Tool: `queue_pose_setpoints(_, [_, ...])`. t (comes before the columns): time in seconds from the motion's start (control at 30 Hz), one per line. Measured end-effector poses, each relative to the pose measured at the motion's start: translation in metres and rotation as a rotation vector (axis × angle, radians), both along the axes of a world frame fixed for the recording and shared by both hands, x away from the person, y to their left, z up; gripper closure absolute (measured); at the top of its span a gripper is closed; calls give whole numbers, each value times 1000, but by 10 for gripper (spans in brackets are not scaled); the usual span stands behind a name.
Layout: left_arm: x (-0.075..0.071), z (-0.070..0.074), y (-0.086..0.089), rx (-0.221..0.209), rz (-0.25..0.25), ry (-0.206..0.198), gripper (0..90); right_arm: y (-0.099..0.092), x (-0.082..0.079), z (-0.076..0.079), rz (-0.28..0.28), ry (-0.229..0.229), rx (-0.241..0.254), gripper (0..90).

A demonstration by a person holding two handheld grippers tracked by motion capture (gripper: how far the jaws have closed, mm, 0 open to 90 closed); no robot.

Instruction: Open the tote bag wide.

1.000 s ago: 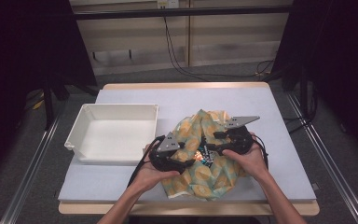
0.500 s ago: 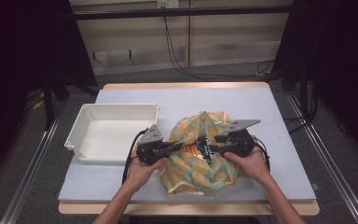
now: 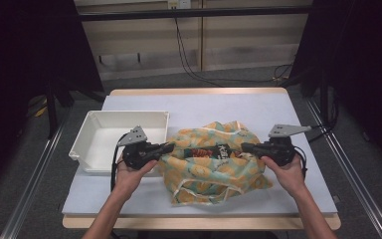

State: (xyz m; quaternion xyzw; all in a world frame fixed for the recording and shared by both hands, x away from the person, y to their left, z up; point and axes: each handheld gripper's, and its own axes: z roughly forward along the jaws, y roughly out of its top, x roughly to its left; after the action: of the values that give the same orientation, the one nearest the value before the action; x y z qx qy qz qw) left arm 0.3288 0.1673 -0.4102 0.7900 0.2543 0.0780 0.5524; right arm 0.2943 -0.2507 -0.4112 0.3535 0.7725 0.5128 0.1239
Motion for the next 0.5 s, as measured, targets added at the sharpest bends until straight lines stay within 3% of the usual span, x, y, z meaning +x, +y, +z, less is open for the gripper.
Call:
queue_pose_setpoints(0.07, [2, -2, 3, 10, 14, 5, 882, -6, -1, 2, -14, -8, 12, 900])
queue_pose_setpoints(0.23, [3, -11, 8, 13, 19, 18, 883, -33, -6, 6, -108, -37, 50, 900])
queue_pose_setpoints(0.37, [5, -17, 11, 16, 8, 33, 889, -51, -4, 0, -170, -16, 70, 900])
queue_pose_setpoints(0.43, [6, -19, 13, 21, 37, 42, 889, -57, -3, -5, -200, -14, 47, 900])
queue_pose_setpoints(0.5, [5, -21, 13, 21, 22, 49, 886, -61, -3, -11, -212, 8, 45, 900])
